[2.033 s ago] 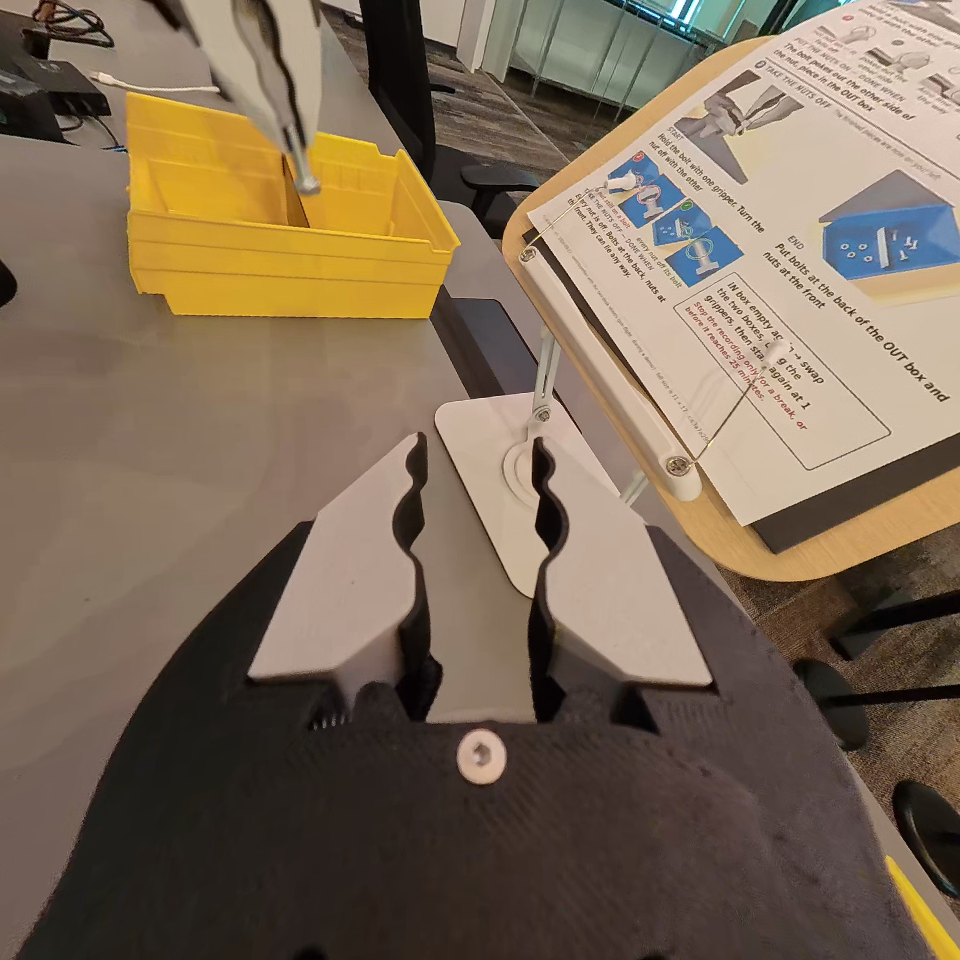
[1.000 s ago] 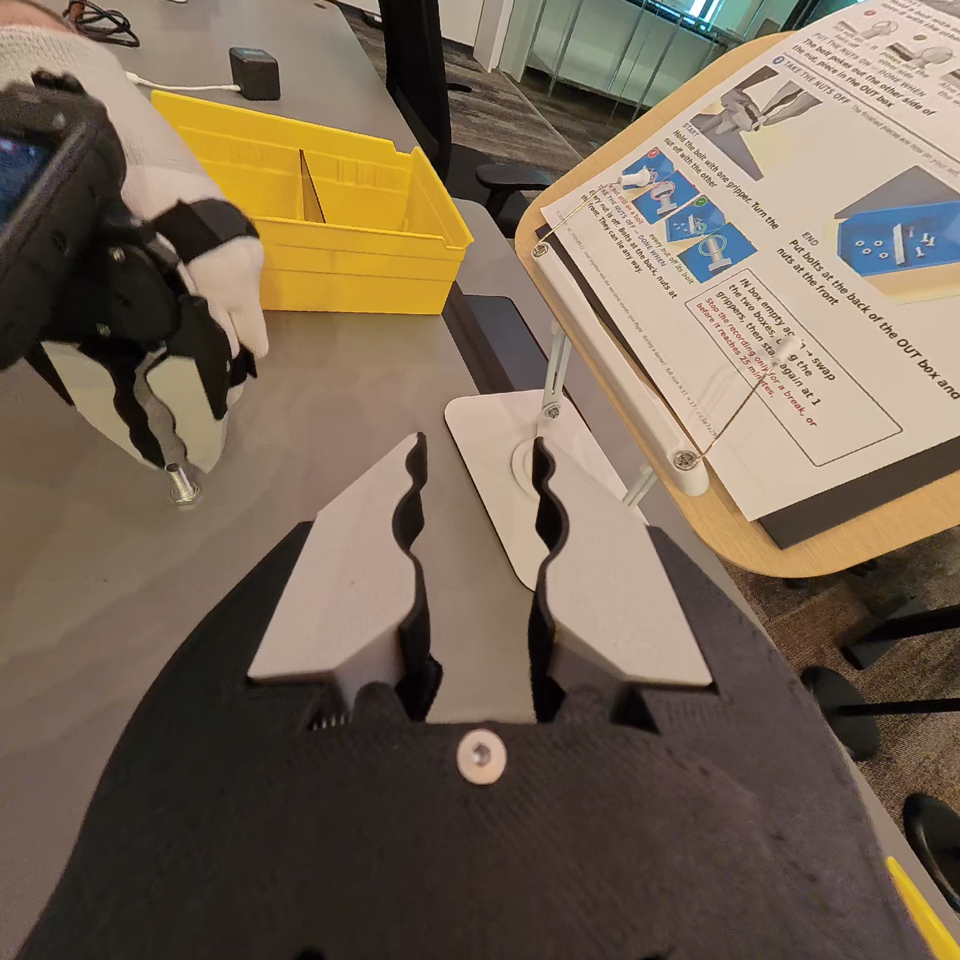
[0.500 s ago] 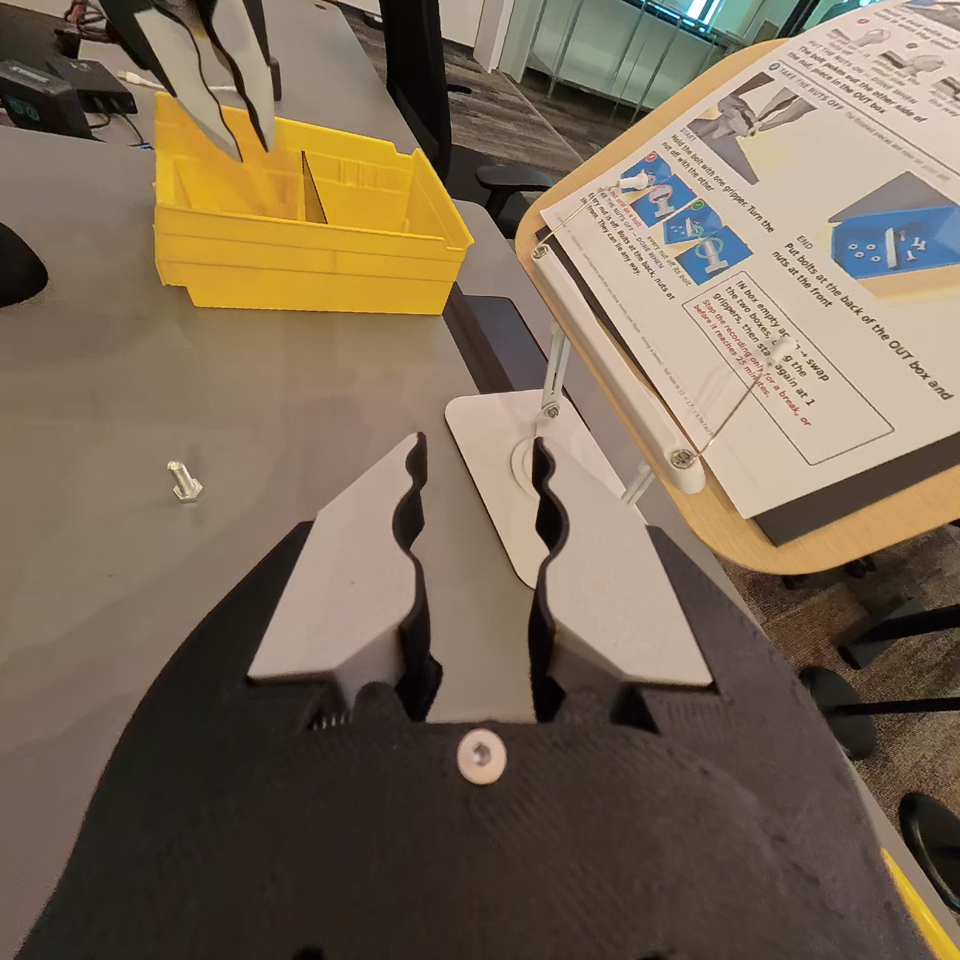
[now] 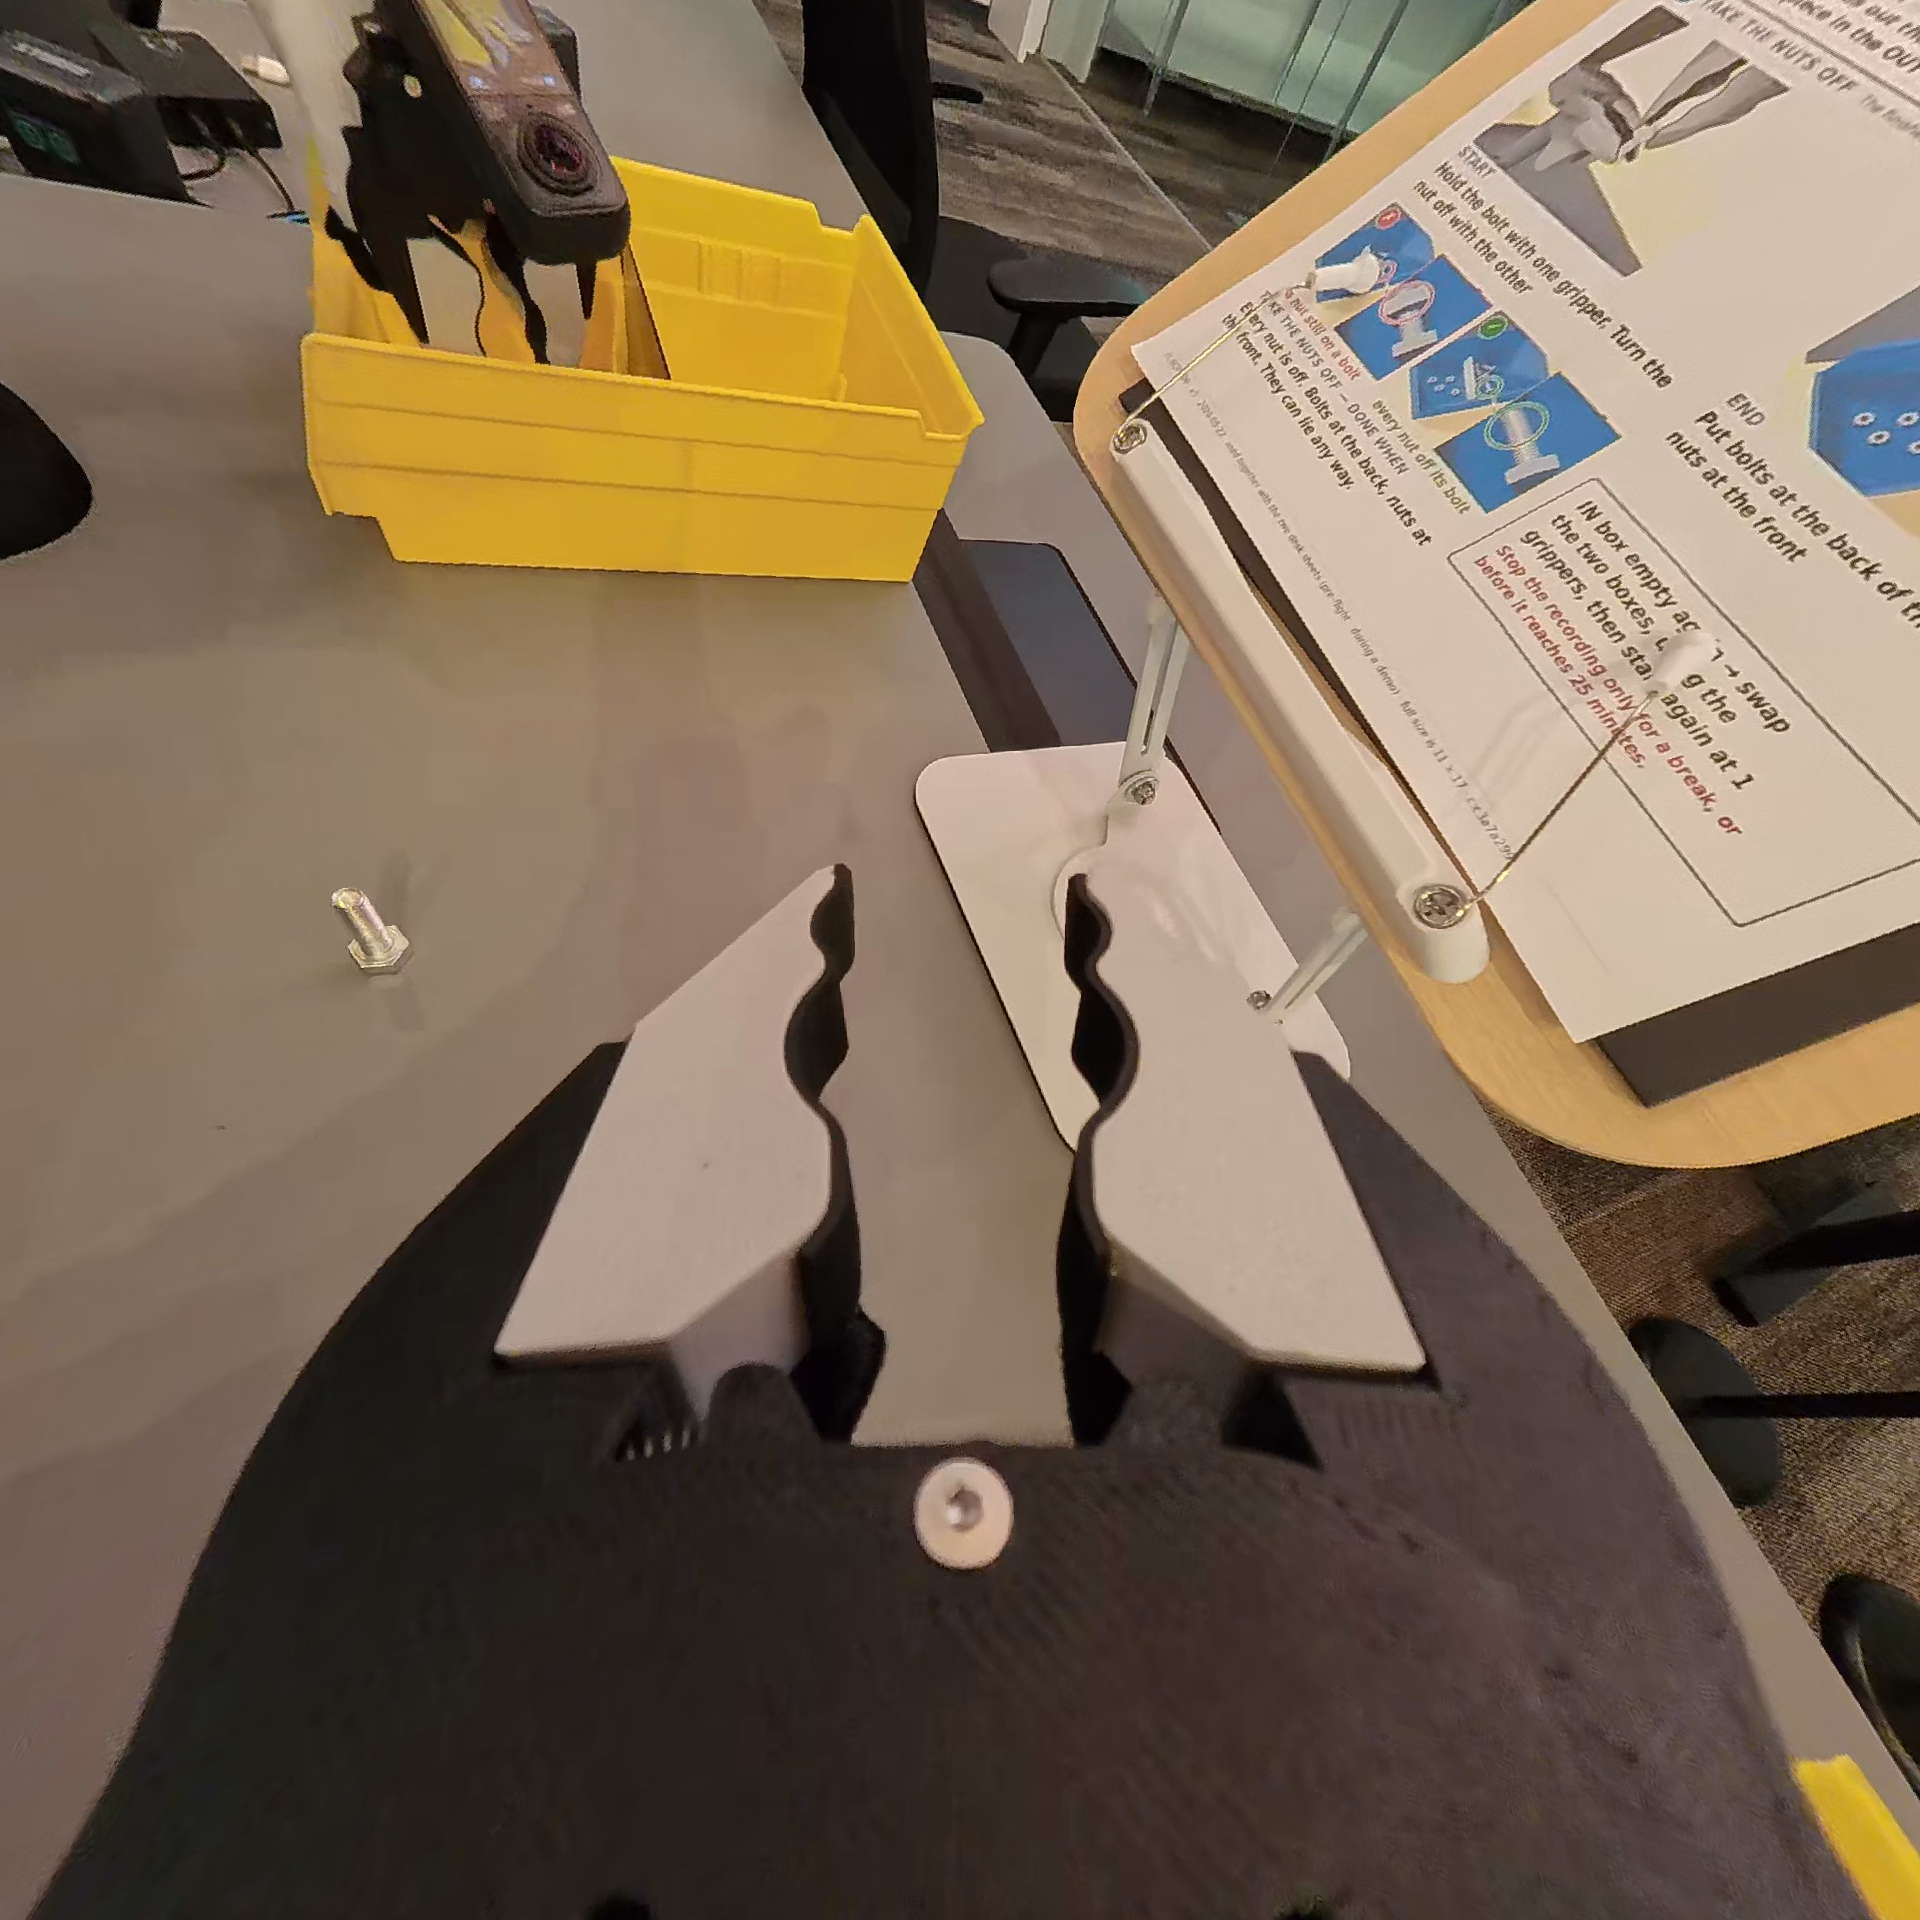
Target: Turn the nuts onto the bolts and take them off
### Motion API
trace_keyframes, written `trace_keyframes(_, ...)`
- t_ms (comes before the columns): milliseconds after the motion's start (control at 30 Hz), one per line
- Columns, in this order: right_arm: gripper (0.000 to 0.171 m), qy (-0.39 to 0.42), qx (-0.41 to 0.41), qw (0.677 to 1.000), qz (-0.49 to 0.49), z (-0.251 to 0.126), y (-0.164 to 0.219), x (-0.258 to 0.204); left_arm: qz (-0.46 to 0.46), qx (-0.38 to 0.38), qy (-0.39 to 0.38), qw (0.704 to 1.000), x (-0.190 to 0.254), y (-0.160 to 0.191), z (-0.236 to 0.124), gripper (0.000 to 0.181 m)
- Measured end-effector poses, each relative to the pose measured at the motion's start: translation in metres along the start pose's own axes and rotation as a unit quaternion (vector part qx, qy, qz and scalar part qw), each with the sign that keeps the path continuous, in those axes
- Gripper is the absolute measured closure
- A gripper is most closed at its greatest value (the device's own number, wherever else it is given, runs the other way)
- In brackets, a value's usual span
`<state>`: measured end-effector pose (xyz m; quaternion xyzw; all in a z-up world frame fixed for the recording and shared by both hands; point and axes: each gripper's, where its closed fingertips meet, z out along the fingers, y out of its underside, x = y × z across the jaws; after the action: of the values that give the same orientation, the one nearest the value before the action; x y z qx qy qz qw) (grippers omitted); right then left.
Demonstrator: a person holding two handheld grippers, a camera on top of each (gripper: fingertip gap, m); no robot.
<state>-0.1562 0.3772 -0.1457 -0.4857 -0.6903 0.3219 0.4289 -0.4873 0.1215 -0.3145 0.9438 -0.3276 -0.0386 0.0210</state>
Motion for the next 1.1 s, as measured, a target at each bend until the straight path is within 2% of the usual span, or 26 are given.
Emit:
trace_keyframes(33,0.132,0.000,-0.001,1.000,0.001,0.000,0.001,0.000,0.001,-0.004,0.003,1.000,0.000,0.001,0.002,0.150)
trace_keyframes(233,0.132,-0.002,-0.006,1.000,-0.001,0.003,0.002,-0.001,0.005,-0.020,0.022,1.000,0.004,0.005,0.014,0.162)
trace_keyframes(433,0.132,-0.002,-0.007,1.000,-0.003,0.003,0.002,-0.001,0.009,-0.018,0.013,1.000,0.003,0.008,0.013,0.162)
trace_keyframes(600,0.132,0.000,-0.004,1.000,-0.004,0.000,0.000,-0.001,0.005,-0.007,-0.005,1.000,-0.001,0.011,-0.002,0.162)
trace_keyframes(733,0.132,0.000,-0.003,1.000,-0.005,-0.001,-0.001,-0.001,0.006,0.014,-0.039,0.999,-0.008,0.006,-0.036,0.162)
trace_keyframes(867,0.132,0.000,-0.002,1.000,-0.006,-0.003,-0.002,-0.001,0.035,0.033,-0.081,0.995,-0.004,-0.012,-0.086,0.162)
trace_keyframes(1000,0.132,0.001,0.001,1.000,-0.006,-0.007,-0.004,-0.001,0.084,0.047,-0.130,0.987,0.015,-0.046,-0.133,0.162)
trace_keyframes(1100,0.132,-0.001,0.002,1.000,-0.007,-0.009,-0.004,-0.001,0.148,0.061,-0.145,0.976,0.042,-0.088,-0.149,0.162)
